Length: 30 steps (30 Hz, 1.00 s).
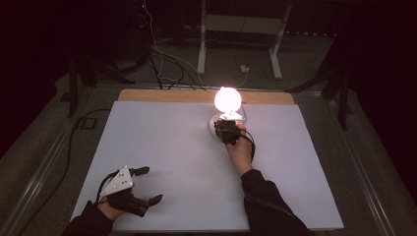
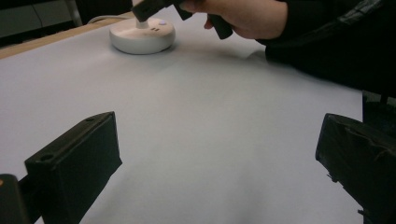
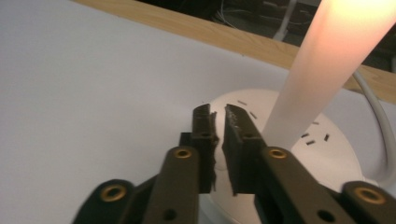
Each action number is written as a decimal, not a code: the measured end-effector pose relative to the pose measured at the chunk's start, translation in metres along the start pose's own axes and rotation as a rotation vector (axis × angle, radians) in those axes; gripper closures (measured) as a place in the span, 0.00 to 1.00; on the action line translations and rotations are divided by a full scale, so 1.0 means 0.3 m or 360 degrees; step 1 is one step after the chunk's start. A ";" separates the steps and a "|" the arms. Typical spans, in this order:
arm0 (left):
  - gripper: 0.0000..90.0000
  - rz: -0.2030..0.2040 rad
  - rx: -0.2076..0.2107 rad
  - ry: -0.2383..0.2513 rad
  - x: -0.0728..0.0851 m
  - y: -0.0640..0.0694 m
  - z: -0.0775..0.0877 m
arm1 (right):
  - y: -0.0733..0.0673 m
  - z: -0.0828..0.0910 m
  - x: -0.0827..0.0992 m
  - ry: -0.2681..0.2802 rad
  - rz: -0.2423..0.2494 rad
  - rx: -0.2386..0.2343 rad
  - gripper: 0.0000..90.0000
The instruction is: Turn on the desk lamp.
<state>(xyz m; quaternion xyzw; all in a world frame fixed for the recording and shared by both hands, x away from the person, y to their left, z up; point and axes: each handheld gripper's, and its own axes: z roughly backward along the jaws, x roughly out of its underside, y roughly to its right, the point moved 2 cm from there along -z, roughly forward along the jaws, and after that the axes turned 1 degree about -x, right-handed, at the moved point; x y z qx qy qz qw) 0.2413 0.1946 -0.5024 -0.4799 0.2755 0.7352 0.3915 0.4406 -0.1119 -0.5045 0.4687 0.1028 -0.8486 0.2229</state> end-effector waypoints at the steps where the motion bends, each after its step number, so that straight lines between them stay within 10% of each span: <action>1: 0.00 -0.0003 0.0002 0.0003 -0.001 0.000 0.001 | -0.001 0.006 -0.003 0.0014 -0.0004 -0.0014 0.83; 10: 0.00 0.0002 0.0002 0.0006 -0.001 -0.001 0.000 | -0.008 0.042 0.001 0.0112 -0.0018 -0.0167 0.50; 23: 0.00 0.0016 0.0016 0.0019 -0.003 -0.002 0.000 | -0.013 0.096 0.014 0.0018 -0.0039 -0.0372 0.04; 30: 0.00 0.0022 0.0018 0.0038 -0.004 -0.004 0.003 | 0.007 0.140 0.014 0.0015 -0.0001 -0.0502 0.00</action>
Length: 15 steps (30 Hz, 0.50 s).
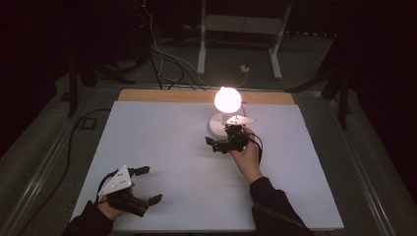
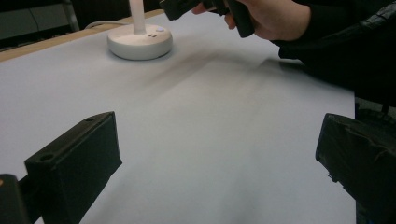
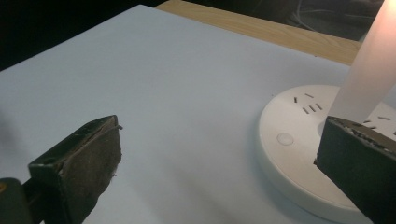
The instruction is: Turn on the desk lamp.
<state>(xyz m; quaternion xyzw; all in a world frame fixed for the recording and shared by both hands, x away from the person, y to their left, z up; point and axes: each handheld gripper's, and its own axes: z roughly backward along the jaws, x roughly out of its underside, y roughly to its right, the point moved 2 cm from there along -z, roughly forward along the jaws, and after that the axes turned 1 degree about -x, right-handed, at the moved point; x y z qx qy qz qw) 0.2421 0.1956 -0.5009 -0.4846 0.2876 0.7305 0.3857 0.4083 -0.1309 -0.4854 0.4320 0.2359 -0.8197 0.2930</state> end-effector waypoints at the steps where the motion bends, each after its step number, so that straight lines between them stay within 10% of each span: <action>1: 0.00 0.0001 -0.0001 -0.0003 0.000 0.000 0.000 | 0.002 0.007 -0.001 -0.0010 -0.0002 -0.0001 0.00; 15: 0.00 -0.0007 -0.0004 -0.0019 0.002 0.002 -0.005 | 0.014 0.115 0.003 0.0037 0.0031 0.0015 0.00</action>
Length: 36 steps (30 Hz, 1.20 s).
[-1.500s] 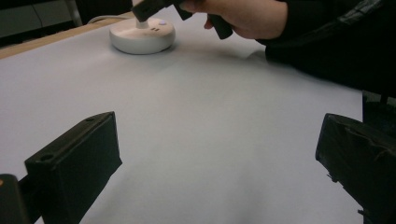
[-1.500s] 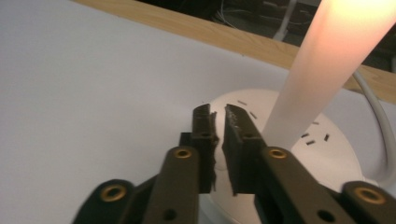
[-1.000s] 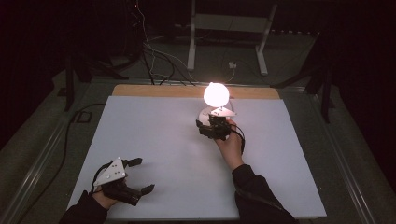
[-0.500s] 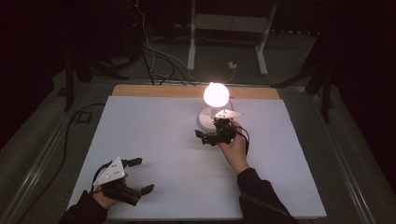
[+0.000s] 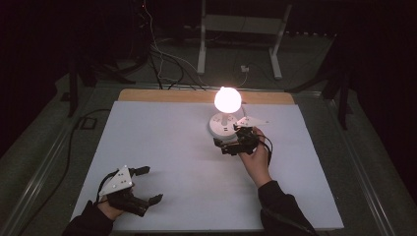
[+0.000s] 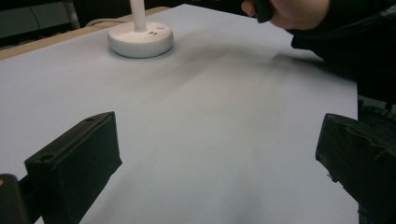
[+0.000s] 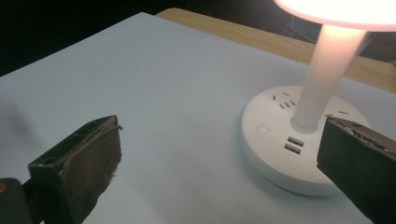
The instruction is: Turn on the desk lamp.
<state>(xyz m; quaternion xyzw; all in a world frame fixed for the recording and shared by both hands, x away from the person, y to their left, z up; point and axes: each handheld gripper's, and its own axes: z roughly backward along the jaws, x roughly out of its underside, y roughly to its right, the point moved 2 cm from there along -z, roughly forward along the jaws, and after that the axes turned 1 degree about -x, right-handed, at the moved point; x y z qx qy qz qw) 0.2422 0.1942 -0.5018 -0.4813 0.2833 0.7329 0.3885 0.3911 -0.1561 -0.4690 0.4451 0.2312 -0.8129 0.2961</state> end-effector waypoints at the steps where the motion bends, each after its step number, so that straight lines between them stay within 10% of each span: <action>1: 0.00 0.0001 0.0003 0.0003 0.000 0.000 0.000 | 0.000 0.010 0.001 0.0008 0.0002 -0.0008 0.00; 36: 0.00 -0.0009 -0.0001 -0.0002 0.002 0.000 -0.002 | 0.018 0.299 0.199 0.0012 0.0067 0.0057 0.00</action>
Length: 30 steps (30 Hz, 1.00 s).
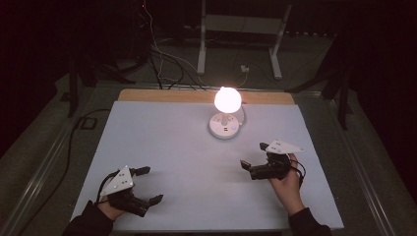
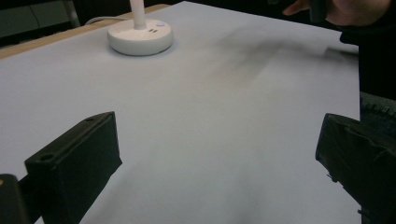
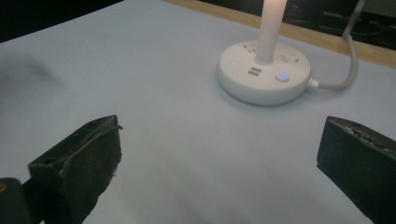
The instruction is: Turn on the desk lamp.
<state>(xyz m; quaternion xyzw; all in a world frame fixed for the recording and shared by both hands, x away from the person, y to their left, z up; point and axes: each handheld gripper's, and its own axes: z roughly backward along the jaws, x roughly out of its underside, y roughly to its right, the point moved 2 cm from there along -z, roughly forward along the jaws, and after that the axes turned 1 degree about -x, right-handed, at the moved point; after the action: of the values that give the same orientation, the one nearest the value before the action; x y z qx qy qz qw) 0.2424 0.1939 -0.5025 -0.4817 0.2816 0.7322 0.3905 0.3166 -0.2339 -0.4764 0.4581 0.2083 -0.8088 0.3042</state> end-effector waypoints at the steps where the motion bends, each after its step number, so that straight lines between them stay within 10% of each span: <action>1: 0.00 0.0003 0.0001 -0.0001 0.000 0.000 -0.001 | -0.001 0.009 0.008 -0.0004 0.0009 0.0014 0.00; 30: 0.00 0.0002 0.0002 -0.0021 0.001 0.002 -0.003 | 0.050 0.201 0.272 -0.0188 -0.0102 0.0156 0.00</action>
<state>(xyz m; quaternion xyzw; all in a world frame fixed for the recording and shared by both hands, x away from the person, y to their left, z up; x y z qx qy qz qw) 0.2424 0.1930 -0.5030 -0.4765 0.2797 0.7355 0.3921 0.2575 -0.3065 -0.5182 0.4169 0.1646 -0.8531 0.2671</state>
